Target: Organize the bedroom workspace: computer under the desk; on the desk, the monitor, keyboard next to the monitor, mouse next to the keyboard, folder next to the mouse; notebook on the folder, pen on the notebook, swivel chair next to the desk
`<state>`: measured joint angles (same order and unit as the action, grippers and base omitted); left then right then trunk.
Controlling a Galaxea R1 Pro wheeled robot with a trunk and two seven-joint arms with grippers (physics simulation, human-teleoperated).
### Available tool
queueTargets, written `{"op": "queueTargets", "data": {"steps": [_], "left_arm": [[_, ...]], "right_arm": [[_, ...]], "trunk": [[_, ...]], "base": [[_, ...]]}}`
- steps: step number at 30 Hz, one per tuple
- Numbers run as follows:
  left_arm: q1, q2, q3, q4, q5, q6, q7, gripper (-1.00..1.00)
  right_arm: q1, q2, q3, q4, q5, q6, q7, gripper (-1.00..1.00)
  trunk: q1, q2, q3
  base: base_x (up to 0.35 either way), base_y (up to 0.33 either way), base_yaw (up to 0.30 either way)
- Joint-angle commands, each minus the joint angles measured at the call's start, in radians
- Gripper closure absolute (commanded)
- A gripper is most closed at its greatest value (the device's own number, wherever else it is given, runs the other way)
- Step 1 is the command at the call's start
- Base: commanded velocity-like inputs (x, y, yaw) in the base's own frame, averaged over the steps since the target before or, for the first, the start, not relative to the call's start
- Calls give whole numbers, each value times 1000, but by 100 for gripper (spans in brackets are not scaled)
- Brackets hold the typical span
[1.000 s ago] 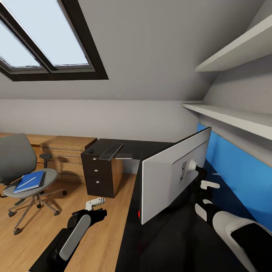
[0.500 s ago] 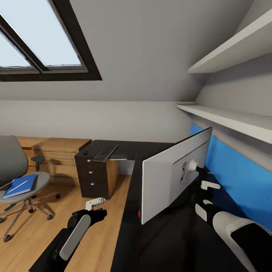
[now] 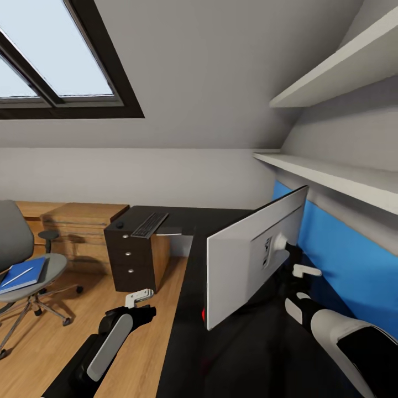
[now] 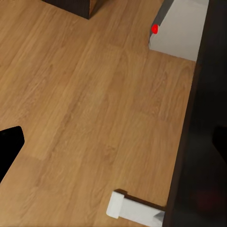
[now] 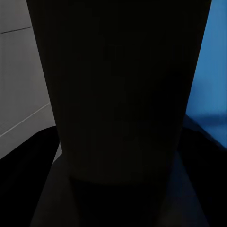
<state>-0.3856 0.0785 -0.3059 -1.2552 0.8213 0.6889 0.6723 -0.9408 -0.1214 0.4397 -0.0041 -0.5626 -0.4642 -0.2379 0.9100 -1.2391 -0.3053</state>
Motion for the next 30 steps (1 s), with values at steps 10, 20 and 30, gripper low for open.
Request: {"op": "queueTargets", "data": {"steps": [10, 20, 30], "left_arm": [[-1, 1, -4, -1, 11, 0, 10, -100], [-1, 1, -3, -1, 11, 0, 10, -100], [-1, 1, -4, -1, 9, 0, 14, -100]], "right_arm": [[-1, 1, 19, -2, 13, 3, -4, 100], [-1, 0, 19, -1, 15, 2, -4, 100], [-1, 0, 19, 0, 15, 2, -4, 100]], "trunk": [[0, -1, -1], [0, -1, -1], [0, -1, -1]], "base": [[2, -2, 0], [0, -105, 0], [11, -13, 0]]}}
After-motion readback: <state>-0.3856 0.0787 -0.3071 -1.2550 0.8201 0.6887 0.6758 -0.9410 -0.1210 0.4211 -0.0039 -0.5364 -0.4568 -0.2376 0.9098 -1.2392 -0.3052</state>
